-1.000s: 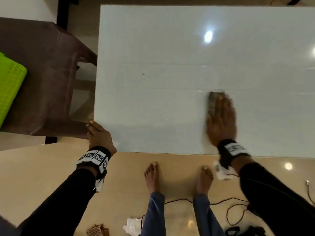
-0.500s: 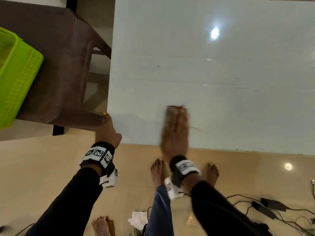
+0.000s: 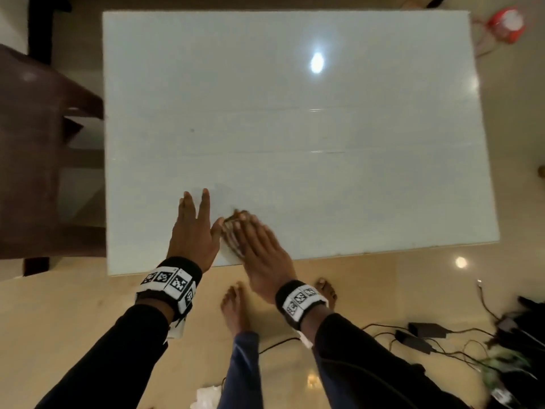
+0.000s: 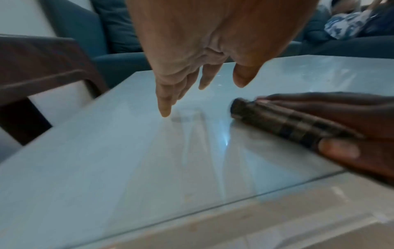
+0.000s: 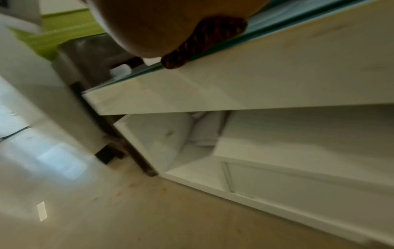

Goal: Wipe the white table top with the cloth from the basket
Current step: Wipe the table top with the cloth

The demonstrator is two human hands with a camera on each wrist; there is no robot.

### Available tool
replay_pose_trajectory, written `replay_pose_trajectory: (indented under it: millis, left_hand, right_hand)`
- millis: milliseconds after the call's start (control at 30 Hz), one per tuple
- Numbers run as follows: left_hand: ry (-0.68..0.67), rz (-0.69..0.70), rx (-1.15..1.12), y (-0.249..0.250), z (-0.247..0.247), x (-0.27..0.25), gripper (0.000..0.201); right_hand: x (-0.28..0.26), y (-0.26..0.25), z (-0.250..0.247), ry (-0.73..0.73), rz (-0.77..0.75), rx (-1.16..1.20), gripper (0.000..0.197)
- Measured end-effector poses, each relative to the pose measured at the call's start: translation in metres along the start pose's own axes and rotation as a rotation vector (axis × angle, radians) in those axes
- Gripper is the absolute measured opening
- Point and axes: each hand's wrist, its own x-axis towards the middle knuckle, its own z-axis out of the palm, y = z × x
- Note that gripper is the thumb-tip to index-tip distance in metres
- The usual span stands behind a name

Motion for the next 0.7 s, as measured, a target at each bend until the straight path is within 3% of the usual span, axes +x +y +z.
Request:
replay_pose_trajectory:
  millis: [133,200,267,400,567,700]
  left_hand:
    - [-0.008,0.192,0.138,0.091,0.042,0.001,0.076]
    - [-0.033,0.292,0.253,0.133,0.067,-0.006,0.083]
    - [-0.095,0.426,0.359,0.183,0.096,-0.02,0.09]
    - [-0.196,0.454,0.38,0.24,0.128,-0.042,0.1]
    - [-0.251,0.331,0.446,0.28,0.148,-0.052,0.105]
    - [-0.269,0.337,0.432,0.276,0.14,-0.053,0.098]
  right_hand:
    - [-0.077,0.135,-0.041,0.134,0.28,-0.01,0.099]
    - [-0.116,0.2,-0.059,0.117,0.364,-0.097,0.098]
    - [-0.159,0.267,-0.077,0.099,0.544,-0.154,0.089]
    - [-0.207,0.335,-0.099,0.288,0.813,-0.119,0.078]
    - [-0.208,0.349,-0.093,0.337,1.058,0.068,0.069]
    - [-0.173,0.295,-0.088,0.388,1.235,0.209,0.08]
